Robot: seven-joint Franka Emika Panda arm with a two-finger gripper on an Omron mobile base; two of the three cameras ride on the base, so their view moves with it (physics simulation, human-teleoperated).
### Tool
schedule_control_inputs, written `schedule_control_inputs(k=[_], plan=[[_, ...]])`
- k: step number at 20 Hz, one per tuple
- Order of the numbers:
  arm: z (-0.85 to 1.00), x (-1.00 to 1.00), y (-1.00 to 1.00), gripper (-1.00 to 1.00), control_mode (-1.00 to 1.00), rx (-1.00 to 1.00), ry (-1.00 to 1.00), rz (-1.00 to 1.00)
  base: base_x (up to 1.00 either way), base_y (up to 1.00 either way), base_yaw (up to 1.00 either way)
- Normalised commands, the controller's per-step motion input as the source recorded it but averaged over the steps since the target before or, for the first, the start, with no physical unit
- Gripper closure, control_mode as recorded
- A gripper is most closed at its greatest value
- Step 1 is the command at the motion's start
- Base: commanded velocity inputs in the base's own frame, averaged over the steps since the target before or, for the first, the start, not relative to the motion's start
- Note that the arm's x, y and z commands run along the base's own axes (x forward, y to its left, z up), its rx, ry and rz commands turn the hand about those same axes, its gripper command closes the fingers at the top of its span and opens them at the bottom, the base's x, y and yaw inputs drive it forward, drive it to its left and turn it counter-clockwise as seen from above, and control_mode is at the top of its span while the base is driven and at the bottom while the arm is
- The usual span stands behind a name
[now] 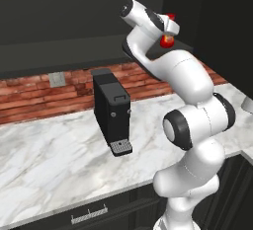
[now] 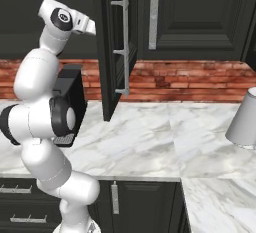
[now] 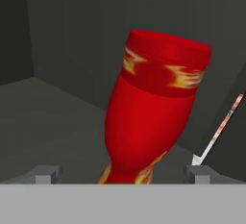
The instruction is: Take 2 condiments from the cabinet and move them on the counter near the stove.Make sure the condiments are lined up with each other, next to each other.
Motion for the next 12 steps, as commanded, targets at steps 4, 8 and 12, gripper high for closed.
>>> schedule_control_inputs(k=[4, 8, 12], plan=[[0.0, 0.08, -0.08, -1.0, -1.0, 0.0, 0.0, -0.02, 0.0, 0.0, 0.0], [0.0, 0.03, -0.12, -1.0, -1.0, 0.0, 0.0, -0.02, 0.0, 0.0, 0.0], [0.0, 0.03, -0.11, -1.0, -1.0, 0.0, 0.0, -0.01, 0.0, 0.0, 0.0]])
